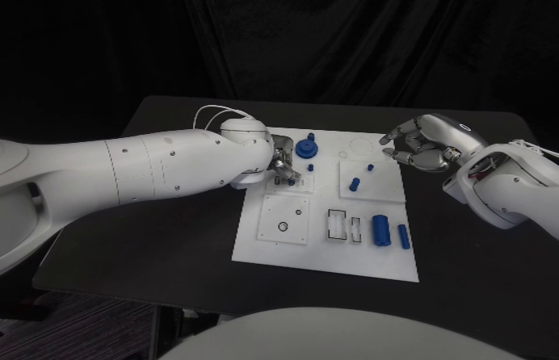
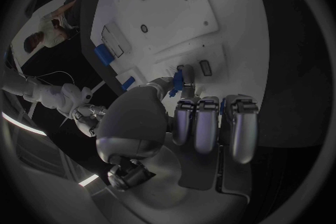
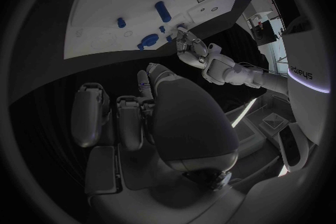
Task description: Assemble the parts on the task board
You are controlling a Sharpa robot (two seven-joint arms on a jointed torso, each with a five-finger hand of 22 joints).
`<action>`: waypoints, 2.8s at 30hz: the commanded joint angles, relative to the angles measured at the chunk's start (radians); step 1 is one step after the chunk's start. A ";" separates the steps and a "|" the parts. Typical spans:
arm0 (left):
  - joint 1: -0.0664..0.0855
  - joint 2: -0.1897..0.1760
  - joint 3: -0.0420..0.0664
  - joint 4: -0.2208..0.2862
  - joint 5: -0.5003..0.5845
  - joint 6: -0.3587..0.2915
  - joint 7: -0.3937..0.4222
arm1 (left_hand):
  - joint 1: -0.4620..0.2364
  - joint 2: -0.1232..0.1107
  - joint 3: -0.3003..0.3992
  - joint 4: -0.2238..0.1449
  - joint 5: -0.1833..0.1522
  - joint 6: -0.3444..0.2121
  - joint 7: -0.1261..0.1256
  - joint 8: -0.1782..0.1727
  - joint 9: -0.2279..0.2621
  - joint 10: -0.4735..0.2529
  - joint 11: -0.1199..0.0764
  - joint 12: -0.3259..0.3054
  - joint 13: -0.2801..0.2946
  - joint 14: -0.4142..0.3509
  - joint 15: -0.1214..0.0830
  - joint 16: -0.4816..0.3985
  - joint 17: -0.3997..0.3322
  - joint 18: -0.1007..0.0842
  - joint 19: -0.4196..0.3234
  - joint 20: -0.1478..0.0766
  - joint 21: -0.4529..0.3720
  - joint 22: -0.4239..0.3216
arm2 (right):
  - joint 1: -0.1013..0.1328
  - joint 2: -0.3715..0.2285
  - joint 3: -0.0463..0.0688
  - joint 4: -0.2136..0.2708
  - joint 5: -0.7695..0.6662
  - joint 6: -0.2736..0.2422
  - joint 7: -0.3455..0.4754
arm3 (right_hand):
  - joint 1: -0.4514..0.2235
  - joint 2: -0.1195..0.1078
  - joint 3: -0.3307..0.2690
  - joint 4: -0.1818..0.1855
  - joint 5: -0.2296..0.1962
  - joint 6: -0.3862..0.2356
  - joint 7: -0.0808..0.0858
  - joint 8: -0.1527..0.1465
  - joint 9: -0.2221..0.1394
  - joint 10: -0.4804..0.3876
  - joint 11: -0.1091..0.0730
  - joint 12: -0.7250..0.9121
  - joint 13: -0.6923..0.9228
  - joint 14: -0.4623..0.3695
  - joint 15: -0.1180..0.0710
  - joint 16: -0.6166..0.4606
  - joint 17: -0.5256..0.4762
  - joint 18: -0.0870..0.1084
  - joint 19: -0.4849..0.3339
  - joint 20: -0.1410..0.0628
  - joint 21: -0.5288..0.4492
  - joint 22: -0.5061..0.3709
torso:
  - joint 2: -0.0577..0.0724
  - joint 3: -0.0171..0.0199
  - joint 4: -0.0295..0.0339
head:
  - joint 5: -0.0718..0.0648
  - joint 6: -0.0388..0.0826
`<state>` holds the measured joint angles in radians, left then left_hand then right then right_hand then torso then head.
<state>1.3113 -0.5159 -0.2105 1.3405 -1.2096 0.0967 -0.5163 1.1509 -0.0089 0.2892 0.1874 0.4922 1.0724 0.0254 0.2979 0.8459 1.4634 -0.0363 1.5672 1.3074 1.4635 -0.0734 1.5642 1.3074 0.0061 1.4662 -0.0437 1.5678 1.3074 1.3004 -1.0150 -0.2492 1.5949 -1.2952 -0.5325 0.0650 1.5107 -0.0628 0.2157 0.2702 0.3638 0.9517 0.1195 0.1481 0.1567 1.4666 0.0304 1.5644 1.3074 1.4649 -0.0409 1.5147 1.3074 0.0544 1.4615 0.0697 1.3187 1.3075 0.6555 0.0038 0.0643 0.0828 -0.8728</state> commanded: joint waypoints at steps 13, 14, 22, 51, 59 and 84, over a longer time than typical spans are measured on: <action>-0.006 -0.007 -0.001 0.017 0.002 0.003 -0.009 | -0.008 -0.003 0.017 -0.003 -0.014 0.004 -0.002 -0.009 0.005 0.107 -0.007 0.004 0.263 0.107 -0.008 0.007 0.263 -0.006 0.105 -0.010 0.003 0.263 | -0.003 -0.005 0.001 0.003 -0.001 0.013 -0.022 | 0.012 0.001 0.008 -0.001 0.008 0.007 0.002 -0.004 -0.001 0.087 0.007 -0.007 0.244 0.088 0.008 -0.008 0.196 0.008 -0.004 0.005 -0.008 0.165 | 0.000 0.0003 -0.0007 | 0.002 0.000; -0.006 -0.008 -0.001 0.018 0.002 0.004 -0.009 | -0.009 -0.004 0.019 -0.003 -0.016 0.004 -0.002 -0.009 0.006 0.107 -0.006 0.004 0.263 0.107 -0.008 0.007 0.263 -0.006 0.105 -0.010 0.003 0.263 | -0.003 -0.006 0.001 0.003 -0.001 0.013 -0.023 | 0.013 0.001 0.009 -0.001 0.011 0.007 0.002 -0.004 -0.002 0.086 0.007 -0.007 0.244 0.087 0.008 -0.009 0.196 0.008 -0.005 0.005 -0.011 0.164 | 0.000 0.0002 -0.0007 | 0.003 0.000; -0.007 -0.013 -0.001 0.024 0.002 0.002 -0.012 | -0.010 -0.004 0.021 -0.003 -0.018 0.004 -0.002 -0.010 0.006 0.107 -0.006 0.004 0.263 0.107 -0.008 0.007 0.263 -0.006 0.105 -0.010 0.003 0.263 | -0.003 -0.009 0.001 0.005 -0.001 0.015 -0.024 | 0.013 0.001 0.009 -0.001 0.011 0.007 0.002 -0.004 -0.002 0.086 0.007 -0.007 0.244 0.087 0.008 -0.009 0.196 0.008 -0.005 0.005 -0.011 0.164 | 0.000 0.0004 -0.0006 | 0.006 0.000; -0.019 -0.018 -0.001 0.014 0.002 -0.031 0.010 | -0.088 -0.001 0.020 0.040 -0.215 0.005 0.006 -0.042 0.029 0.107 0.001 0.004 0.263 0.107 -0.003 0.007 0.263 -0.006 0.105 -0.003 0.003 0.263 | -0.003 -0.009 0.001 0.005 -0.001 0.027 -0.025 | 0.016 0.003 0.014 -0.002 0.017 0.008 0.002 -0.005 -0.002 0.081 0.008 -0.011 0.238 0.087 0.008 -0.011 0.194 0.009 -0.007 0.005 -0.016 0.163 | 0.000 -0.0001 -0.0012 | 0.009 0.000; -0.023 -0.021 -0.001 0.014 0.002 -0.034 0.018 | -0.093 -0.001 0.015 0.045 -0.225 0.003 0.008 -0.048 0.029 0.107 0.002 0.004 0.263 0.107 -0.001 0.007 0.263 -0.006 0.105 -0.002 0.003 0.263 | -0.003 -0.007 0.001 0.004 -0.001 0.030 -0.026 | 0.016 0.003 0.015 -0.002 0.019 0.009 0.002 -0.005 -0.002 0.081 0.008 -0.011 0.238 0.086 0.008 -0.012 0.193 0.010 -0.008 0.005 -0.017 0.162 | 0.000 -0.0005 -0.0015 | 0.013 0.000; -0.028 -0.033 -0.001 0.004 0.002 -0.085 0.067 | -0.296 0.033 -0.199 0.105 -0.410 0.012 0.023 -0.115 0.037 0.107 0.016 0.004 0.263 0.107 0.011 0.007 0.263 -0.006 0.105 0.026 0.003 0.263 | -0.003 -0.004 0.001 0.001 -0.001 0.038 -0.030 | 0.016 0.003 0.016 -0.002 0.021 0.011 0.002 -0.004 -0.002 0.080 0.008 -0.012 0.237 0.086 0.008 -0.012 0.192 0.010 -0.008 0.005 -0.018 0.162 | 0.000 0.0000 -0.0011 | 0.012 0.000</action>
<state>1.2877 -0.5486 -0.2101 1.3462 -1.2088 0.0302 -0.4777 0.8642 0.0227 0.0926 0.2925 0.0875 1.0846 0.0447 0.1867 0.8825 1.4667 -0.0262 1.5672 1.3074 1.4669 -0.0695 1.5642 1.3075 0.0063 1.4693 -0.0246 1.5678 1.3074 1.2998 -1.0189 -0.2492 1.5965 -1.2951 -0.4998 0.0543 1.5145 -0.0589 0.2238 0.2676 0.3790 0.9540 0.1218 0.1481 0.1561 1.4666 0.0304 1.5565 1.3075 1.4649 -0.0409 1.5063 1.3074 0.0544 1.4580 0.0733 1.3049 1.3081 0.6551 0.0036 0.0631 0.0951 -0.8728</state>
